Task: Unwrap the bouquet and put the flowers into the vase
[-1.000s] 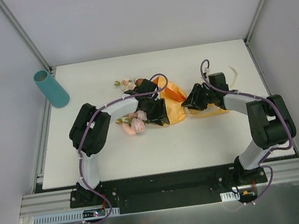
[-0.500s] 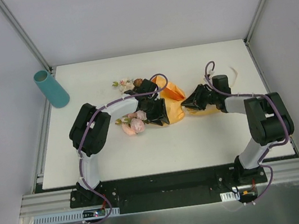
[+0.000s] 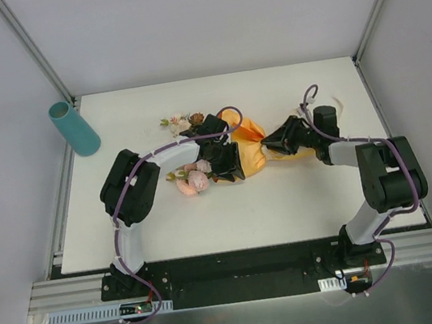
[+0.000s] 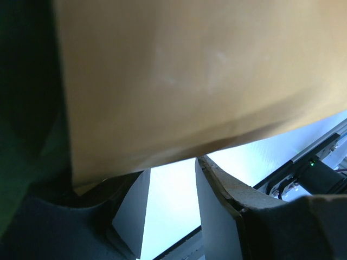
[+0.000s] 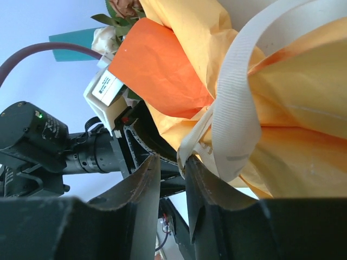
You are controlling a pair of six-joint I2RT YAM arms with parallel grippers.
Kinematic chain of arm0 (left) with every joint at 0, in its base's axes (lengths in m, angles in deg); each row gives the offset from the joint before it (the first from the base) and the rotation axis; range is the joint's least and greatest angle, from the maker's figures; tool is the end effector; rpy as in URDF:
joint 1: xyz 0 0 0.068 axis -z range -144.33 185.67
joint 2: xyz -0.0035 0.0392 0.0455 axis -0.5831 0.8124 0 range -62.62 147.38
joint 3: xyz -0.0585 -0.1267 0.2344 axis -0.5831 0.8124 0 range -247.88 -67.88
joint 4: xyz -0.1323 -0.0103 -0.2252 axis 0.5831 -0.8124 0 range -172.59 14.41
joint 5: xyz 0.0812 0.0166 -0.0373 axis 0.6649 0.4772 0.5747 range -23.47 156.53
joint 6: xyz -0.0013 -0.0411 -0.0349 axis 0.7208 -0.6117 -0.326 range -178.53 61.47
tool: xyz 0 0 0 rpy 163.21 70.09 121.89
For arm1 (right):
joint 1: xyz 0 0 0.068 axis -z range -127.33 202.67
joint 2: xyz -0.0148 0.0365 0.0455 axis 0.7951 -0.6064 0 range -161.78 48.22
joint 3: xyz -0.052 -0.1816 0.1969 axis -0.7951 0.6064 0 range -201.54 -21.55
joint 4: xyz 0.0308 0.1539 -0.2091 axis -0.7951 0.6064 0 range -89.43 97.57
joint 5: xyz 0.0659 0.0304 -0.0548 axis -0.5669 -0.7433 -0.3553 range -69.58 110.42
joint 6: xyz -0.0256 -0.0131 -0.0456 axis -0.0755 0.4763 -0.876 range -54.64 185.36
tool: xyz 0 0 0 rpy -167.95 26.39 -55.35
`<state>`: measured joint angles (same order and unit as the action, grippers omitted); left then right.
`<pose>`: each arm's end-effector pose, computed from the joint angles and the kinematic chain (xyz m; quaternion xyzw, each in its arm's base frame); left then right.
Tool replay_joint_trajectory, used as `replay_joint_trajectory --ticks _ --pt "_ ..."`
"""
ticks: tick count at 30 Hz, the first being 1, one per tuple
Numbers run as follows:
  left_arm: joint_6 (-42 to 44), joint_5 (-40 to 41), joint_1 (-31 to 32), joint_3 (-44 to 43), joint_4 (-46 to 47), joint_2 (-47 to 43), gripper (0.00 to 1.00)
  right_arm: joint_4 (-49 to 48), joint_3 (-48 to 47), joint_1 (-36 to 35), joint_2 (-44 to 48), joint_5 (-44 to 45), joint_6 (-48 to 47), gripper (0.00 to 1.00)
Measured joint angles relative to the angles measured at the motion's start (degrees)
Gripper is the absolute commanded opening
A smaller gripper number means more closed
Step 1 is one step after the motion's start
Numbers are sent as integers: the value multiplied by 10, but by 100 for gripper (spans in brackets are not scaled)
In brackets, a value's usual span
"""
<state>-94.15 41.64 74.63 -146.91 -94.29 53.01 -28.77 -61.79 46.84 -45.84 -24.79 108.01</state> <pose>0.3226 -0.2802 0.1662 0.0914 0.9298 -0.3400 0.1070 0.3178 0.0578 0.1736 0.0478 0.8023 0.4998 0.3228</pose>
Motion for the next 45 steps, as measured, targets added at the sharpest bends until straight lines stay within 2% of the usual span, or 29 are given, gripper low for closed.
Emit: replay_joint_trajectory --ticks 4,6,7,13,19,29,32,33,38,45 --pt "0 0 0 0 0 0 41 -23 9 3 3 -7 21 17" --pt "0 0 0 0 0 0 41 -25 14 7 9 -5 26 3" --pt "0 0 0 0 0 0 41 -21 16 8 13 -2 24 0" --pt "0 0 0 0 0 0 41 60 8 10 41 40 -20 0" --pt "0 8 0 0 0 0 41 208 -45 10 56 116 -105 0" --pt "0 19 1 0 -3 3 40 334 -93 7 77 148 -196 0" --pt "0 20 1 0 -4 3 40 385 -117 -10 77 184 -238 0" --pt "0 20 1 0 -5 3 40 404 -127 -20 78 207 -250 1" --pt "0 21 1 0 -7 4 40 455 -148 -47 97 282 -268 23" --pt "0 25 1 0 -10 4 41 478 -155 -48 113 299 -268 30"
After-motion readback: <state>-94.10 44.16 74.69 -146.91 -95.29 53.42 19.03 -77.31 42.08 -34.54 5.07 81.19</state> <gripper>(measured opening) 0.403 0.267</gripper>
